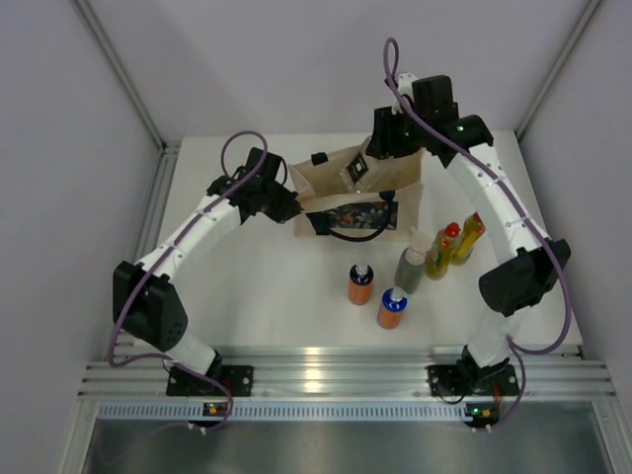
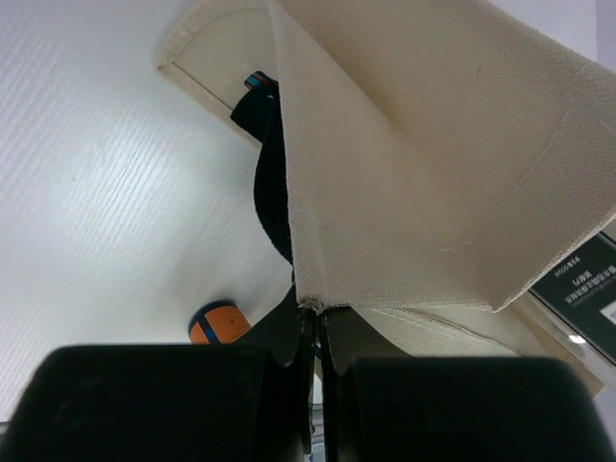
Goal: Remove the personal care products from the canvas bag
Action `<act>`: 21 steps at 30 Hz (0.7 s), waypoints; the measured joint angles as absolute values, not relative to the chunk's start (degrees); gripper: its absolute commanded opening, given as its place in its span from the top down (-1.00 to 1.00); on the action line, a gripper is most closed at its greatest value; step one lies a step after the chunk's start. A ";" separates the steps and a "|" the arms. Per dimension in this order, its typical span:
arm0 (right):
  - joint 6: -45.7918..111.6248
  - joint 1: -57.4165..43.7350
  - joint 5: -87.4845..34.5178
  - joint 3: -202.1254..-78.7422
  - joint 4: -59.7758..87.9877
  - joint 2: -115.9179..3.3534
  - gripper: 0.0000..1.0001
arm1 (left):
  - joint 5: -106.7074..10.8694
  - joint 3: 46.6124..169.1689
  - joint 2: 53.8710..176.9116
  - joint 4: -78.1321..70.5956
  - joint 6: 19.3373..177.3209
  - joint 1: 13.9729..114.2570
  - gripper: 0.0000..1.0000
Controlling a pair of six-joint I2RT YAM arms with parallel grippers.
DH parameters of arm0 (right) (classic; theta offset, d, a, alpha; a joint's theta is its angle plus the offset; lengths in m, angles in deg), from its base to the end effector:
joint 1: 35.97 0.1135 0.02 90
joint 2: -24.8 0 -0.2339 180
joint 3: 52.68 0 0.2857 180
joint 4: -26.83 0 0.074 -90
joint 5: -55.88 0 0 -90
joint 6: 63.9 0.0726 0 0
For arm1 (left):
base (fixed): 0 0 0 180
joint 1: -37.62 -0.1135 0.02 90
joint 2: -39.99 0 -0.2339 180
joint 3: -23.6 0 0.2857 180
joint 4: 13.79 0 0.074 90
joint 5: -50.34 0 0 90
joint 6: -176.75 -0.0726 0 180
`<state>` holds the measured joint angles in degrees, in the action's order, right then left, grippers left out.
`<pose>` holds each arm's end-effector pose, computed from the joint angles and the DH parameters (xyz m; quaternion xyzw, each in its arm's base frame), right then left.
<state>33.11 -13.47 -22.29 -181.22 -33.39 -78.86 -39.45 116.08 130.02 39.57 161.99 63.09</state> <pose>0.4126 0.1870 0.3771 -0.1660 0.8692 0.2048 0.4183 0.3594 -0.1709 0.2458 -0.3971 0.8546 -0.2565 0.2148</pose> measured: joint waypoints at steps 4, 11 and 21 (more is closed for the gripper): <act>33.11 -13.33 -22.09 -181.70 -34.66 -76.39 1.00 | -39.01 116.54 130.02 39.63 161.75 63.02 1.00; 34.40 -13.18 -22.40 -182.90 -36.43 -71.93 1.00 | -38.73 116.82 130.02 39.96 161.55 62.76 1.00; 37.50 -13.84 -24.15 -186.77 -37.68 -62.81 1.00 | -38.53 120.60 130.27 40.03 159.35 62.39 -0.08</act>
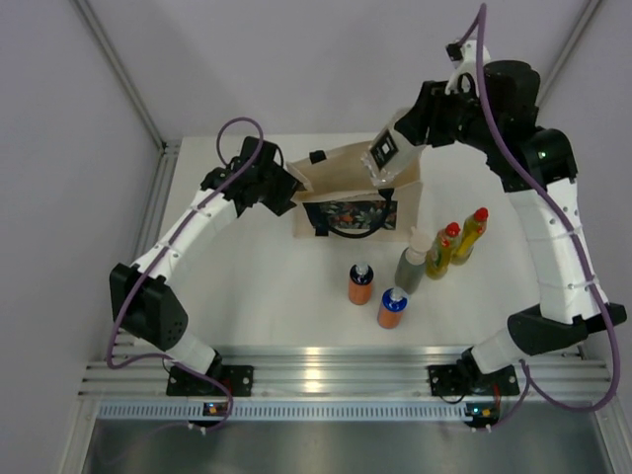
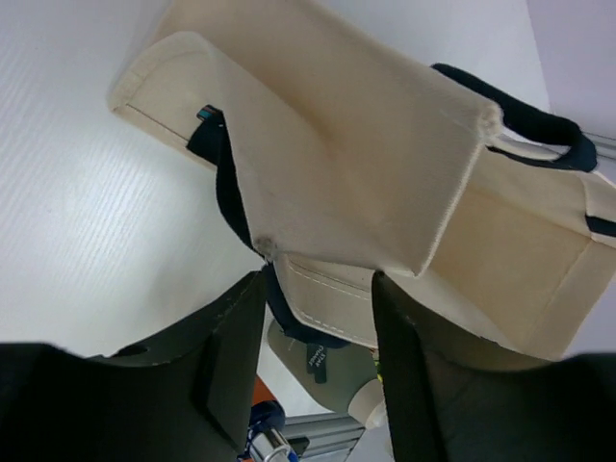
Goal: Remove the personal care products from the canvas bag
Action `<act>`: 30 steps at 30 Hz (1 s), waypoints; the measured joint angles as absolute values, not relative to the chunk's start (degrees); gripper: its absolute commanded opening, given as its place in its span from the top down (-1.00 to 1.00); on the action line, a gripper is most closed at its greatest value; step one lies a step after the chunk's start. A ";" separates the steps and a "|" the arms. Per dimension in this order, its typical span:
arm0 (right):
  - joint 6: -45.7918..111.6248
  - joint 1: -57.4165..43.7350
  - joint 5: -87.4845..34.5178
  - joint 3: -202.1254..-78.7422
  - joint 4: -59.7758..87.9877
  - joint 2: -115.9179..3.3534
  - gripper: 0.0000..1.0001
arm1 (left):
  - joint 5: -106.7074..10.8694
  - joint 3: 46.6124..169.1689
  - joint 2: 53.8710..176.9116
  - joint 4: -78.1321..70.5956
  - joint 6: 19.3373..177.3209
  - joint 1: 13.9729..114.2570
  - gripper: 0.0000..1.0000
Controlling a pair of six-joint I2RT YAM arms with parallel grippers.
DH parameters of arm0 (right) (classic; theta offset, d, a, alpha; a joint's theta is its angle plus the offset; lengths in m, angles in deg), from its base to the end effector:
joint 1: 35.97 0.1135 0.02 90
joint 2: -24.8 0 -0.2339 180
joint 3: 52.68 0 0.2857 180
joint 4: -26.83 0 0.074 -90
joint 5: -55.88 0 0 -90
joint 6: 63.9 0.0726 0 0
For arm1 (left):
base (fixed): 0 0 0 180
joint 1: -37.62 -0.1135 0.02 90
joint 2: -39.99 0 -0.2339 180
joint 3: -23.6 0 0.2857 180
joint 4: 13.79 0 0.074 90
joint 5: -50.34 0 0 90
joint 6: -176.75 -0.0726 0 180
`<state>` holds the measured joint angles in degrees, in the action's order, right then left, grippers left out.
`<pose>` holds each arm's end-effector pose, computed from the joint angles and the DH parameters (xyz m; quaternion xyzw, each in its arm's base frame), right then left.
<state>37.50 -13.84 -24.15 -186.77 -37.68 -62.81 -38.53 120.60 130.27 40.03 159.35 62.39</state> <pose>0.3152 0.1417 0.5093 -0.1262 0.7978 0.2362 0.5402 0.3680 -0.1682 0.2734 -0.3806 0.8493 -0.2686 0.2483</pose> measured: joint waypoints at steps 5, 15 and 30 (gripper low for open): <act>38.24 -15.87 -24.47 -186.68 -37.70 -59.78 1.00 | -38.53 123.47 130.24 39.96 158.04 62.39 -0.45; 38.31 -22.78 -28.39 -184.72 -38.97 -58.84 1.00 | -38.01 128.56 129.24 40.51 152.44 62.39 -0.97; 38.18 -35.02 -40.52 -175.23 -38.64 -55.51 1.00 | -35.71 134.98 117.30 40.46 134.98 62.39 -0.97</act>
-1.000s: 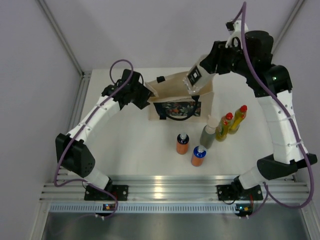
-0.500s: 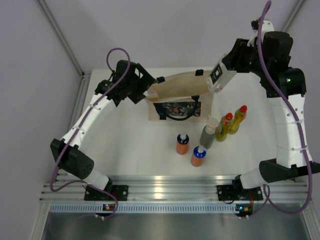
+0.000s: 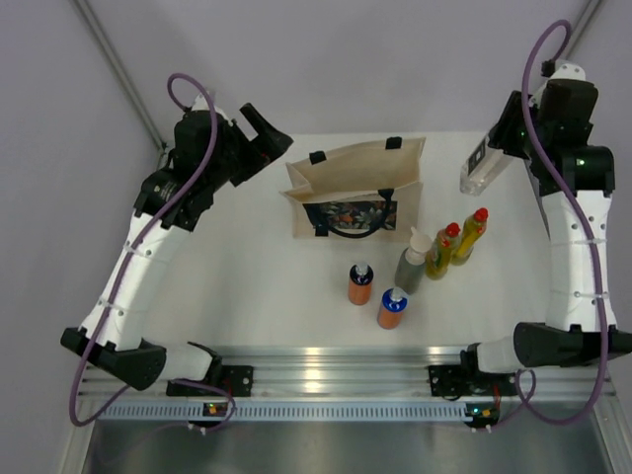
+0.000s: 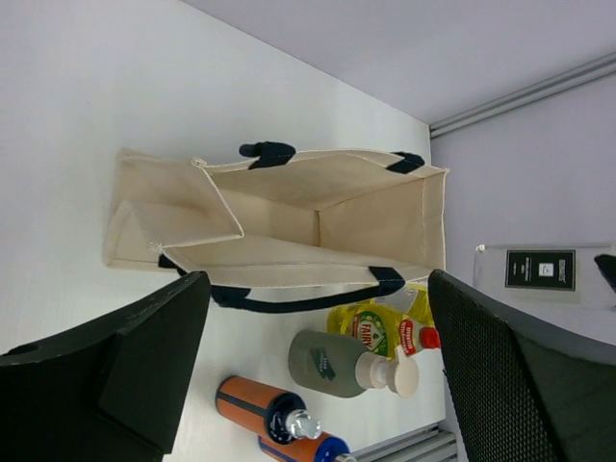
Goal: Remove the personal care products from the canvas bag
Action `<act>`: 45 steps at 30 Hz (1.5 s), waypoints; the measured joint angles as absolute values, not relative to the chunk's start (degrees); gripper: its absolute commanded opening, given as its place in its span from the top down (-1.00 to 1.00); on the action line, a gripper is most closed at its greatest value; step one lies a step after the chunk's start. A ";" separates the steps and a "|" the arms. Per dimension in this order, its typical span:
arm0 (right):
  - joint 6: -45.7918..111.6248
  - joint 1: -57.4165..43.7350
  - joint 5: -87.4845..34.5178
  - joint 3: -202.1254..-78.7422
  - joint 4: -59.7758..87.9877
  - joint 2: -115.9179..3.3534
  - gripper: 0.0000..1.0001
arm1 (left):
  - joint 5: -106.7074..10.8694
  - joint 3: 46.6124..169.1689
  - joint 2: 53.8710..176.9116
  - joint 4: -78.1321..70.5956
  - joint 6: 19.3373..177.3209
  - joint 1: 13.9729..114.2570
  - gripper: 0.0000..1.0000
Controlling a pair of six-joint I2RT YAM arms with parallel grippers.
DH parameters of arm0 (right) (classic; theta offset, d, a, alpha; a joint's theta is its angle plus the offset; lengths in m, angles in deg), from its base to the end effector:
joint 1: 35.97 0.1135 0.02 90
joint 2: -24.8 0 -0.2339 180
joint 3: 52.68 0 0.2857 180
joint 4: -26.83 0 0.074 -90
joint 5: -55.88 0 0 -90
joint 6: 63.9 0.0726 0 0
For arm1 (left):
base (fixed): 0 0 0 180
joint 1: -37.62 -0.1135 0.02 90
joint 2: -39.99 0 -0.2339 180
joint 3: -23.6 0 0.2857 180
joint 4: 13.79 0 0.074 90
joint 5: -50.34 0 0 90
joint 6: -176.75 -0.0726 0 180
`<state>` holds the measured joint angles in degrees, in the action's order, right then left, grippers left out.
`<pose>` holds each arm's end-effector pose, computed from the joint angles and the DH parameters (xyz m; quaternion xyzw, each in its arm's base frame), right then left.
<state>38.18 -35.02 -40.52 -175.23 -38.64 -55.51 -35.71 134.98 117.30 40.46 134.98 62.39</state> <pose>0.3265 -0.0027 0.4785 0.1114 0.8268 0.0160 0.5511 0.3133 -0.1390 0.4512 -0.1859 0.7984 -0.3175 0.4766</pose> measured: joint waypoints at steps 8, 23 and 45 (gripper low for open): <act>38.07 -42.30 -38.05 -162.95 -29.77 -58.25 1.00 | -37.33 130.79 116.08 40.33 127.48 62.37 -0.97; 26.05 -34.30 -33.15 -140.94 -4.50 -68.87 1.00 | -40.11 123.23 112.78 41.03 122.61 62.35 -0.98; 27.21 -29.68 -34.24 -140.54 3.48 -71.14 -0.73 | -33.37 126.55 115.75 44.53 122.32 59.94 -0.98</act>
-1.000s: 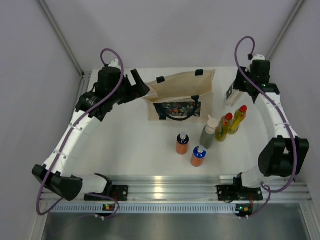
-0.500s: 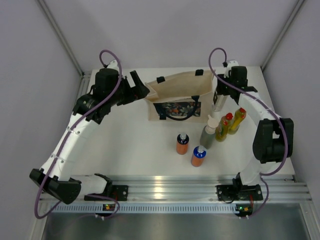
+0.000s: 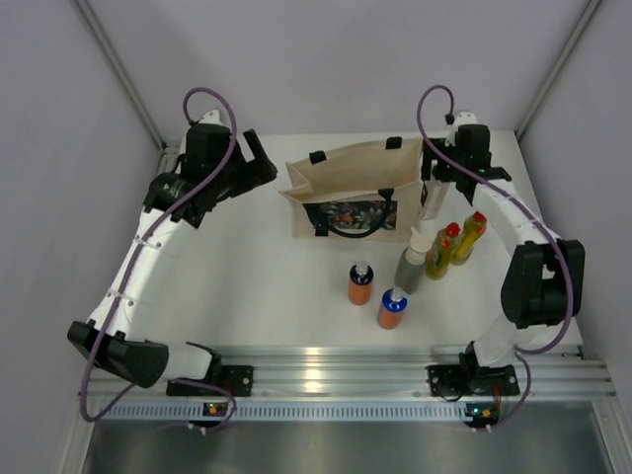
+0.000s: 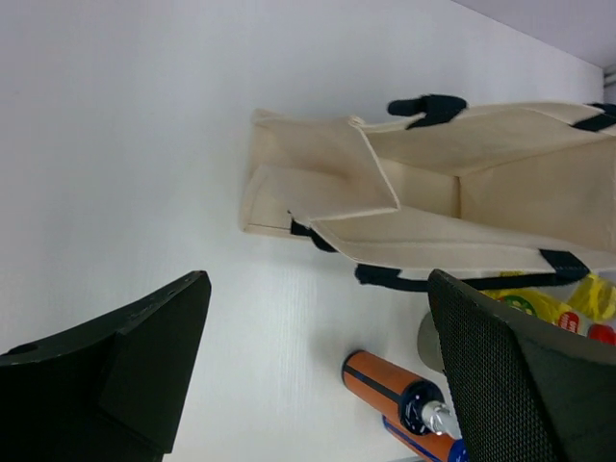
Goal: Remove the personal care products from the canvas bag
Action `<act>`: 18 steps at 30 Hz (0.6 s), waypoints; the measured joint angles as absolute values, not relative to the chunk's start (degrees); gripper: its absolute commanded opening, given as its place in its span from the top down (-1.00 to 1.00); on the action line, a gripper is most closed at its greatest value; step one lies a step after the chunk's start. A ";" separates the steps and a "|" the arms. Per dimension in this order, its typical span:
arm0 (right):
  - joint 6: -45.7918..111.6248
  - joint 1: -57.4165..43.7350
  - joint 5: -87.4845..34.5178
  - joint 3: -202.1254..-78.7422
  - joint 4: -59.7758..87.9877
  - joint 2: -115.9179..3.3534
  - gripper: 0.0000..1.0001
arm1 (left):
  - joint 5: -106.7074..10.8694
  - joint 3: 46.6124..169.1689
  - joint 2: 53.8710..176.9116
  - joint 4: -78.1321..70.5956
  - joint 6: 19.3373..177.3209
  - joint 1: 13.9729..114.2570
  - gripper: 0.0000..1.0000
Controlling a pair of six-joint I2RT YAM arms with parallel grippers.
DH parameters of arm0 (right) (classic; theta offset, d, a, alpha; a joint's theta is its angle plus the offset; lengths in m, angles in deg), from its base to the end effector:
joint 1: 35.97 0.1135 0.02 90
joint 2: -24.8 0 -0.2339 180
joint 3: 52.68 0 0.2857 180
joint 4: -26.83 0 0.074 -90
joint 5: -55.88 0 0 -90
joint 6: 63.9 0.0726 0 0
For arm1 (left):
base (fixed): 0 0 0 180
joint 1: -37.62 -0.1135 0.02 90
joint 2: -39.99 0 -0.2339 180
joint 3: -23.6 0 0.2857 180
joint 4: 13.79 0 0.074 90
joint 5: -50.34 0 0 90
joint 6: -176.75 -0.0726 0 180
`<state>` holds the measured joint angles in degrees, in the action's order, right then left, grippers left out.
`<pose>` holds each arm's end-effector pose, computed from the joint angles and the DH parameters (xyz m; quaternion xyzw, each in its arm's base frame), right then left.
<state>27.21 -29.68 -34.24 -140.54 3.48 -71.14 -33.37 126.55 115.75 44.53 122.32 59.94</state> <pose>0.4495 0.0494 0.2295 -0.0389 0.8713 0.0307 0.4882 0.3191 -0.1224 0.3952 -0.1271 0.8607 -0.1957 0.4525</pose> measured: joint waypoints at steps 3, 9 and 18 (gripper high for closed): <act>29.22 -29.68 -36.21 -143.39 -1.05 -69.07 -0.77 | -31.93 129.08 118.31 47.22 122.23 56.12 -0.97; 32.71 -29.68 -40.52 -146.99 -11.04 -58.42 -0.99 | -25.24 129.96 120.25 53.49 121.08 47.22 -0.97; 34.31 -29.68 -43.51 -151.78 -25.42 -36.50 -0.99 | -15.60 128.52 116.93 56.35 117.60 46.83 -0.97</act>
<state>34.31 -29.68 -43.51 -151.78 -25.42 -36.50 -15.60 128.52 116.93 56.35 117.60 46.83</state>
